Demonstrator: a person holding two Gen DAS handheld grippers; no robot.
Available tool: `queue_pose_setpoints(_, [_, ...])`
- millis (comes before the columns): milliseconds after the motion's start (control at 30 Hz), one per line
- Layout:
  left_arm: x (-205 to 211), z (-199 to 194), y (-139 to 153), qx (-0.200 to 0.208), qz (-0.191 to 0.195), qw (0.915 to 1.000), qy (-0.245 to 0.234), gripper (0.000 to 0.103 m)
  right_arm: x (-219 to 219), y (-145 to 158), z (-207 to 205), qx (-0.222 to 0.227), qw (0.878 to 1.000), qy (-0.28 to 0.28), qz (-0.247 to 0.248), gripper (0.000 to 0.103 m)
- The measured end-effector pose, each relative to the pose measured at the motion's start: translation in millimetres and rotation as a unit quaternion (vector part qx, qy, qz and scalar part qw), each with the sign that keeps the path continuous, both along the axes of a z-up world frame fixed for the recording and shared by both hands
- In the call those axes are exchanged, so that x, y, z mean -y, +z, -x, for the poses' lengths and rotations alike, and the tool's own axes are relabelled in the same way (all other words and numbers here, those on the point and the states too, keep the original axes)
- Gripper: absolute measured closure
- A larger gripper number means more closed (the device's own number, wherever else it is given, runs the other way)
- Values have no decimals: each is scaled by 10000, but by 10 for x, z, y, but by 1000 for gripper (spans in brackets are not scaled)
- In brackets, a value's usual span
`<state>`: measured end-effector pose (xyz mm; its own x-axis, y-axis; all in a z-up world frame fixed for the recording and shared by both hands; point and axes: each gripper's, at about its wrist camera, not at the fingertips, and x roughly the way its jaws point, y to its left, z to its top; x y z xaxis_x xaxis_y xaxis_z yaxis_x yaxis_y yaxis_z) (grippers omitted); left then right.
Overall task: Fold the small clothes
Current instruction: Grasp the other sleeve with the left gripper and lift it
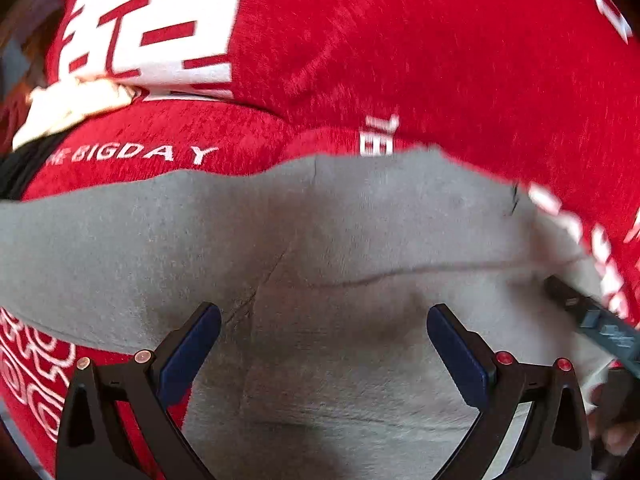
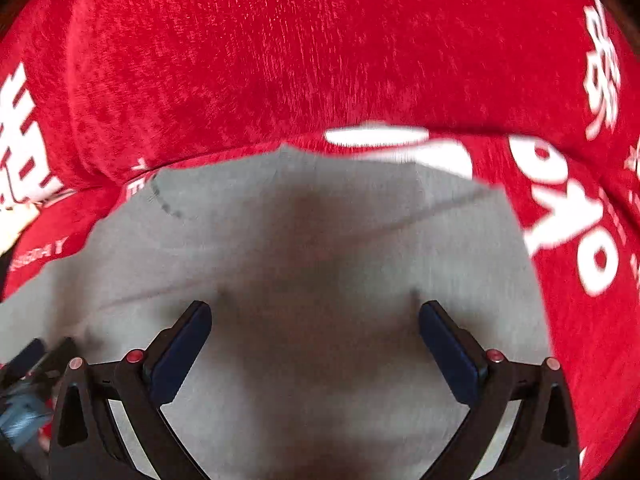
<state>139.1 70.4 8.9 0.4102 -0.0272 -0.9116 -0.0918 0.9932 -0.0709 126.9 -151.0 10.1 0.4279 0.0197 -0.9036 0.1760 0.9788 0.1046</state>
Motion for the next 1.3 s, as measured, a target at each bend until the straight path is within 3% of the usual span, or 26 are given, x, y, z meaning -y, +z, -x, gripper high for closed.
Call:
queue_pose_setpoints(33, [45,-9,-103,-158,-180,9997,-97,0,-21,-29,64,-39,10000,28,4,0])
queue_pose_setpoints(100, [-18,35,-134,53,56,10000,-47,0,-153,-55,186,-27,9989,216,408,0])
queue_pose_setpoints(167, [-179,76,-101,-166,320,9993,139,0,-290,3,335,106,9960,372,811,0])
queue_pose_setpoints(267, [-615,324,141,354,185,9969,684,0,-432,209,647,692,9942,453,683,0])
queue_pose_setpoints(367, [-1293,541,221,582,3,9857,1582,0,-738,184,791,824,9907,904,594,0])
queue_pose_setpoints(400, [-1569,604,207,548,37,9791,1959,0,-840,134,802,767,9892,1079,627,0])
queue_pose_setpoints(467, [-2229,788,140,461,210,9560,2890,0,-981,-54,824,570,9865,1312,795,0])
queue_pose_setpoints(500, [-2623,914,80,410,375,9376,3433,0,-1013,-74,862,739,9838,1325,958,0])
queue_pose_setpoints(567, [-3089,1092,23,594,641,9149,3941,0,-1015,-48,872,763,9833,1321,990,0])
queue_pose_setpoints(633, [-3459,1174,39,834,739,8972,4273,0,-956,-66,860,755,9847,1296,883,0])
queue_pose_setpoints(767, [-3892,1026,-4,964,919,8768,4621,0,-931,-83,828,766,9843,1292,927,0])
queue_pose_setpoints(800, [-3933,968,5,926,841,8754,4669,0,-937,-85,825,768,9843,1286,938,0])
queue_pose_setpoints(933, [-4024,696,25,1015,928,8980,4180,5,-1065,-17,862,714,9840,1246,1058,0])
queue_pose_setpoints(967, [-4026,685,35,1085,920,9008,4102,18,-1108,29,854,668,9844,1208,1092,0])
queue_pose_setpoints(1000, [-4027,688,42,1129,858,9027,4063,58,-1174,107,850,715,9846,1242,1000,0])
queue_pose_setpoints(1033, [-4031,689,18,1073,870,9044,4037,67,-1256,198,847,854,9834,1324,898,0])
queue_pose_setpoints(1067, [-4061,722,8,1152,1016,9041,3988,67,-1360,284,836,996,9808,1438,863,0])
queue_pose_setpoints(1133, [-4083,829,-1,1278,1506,9011,3860,85,-1718,434,729,1172,9704,1844,1031,0])
queue_pose_setpoints(1200, [-4109,887,-16,1349,1785,8962,3832,87,-2120,427,504,1019,9596,2283,1289,0])
queue_pose_setpoints(1300, [-4107,921,8,1456,1881,8990,3677,90,-2563,180,104,644,9514,2488,1695,0])
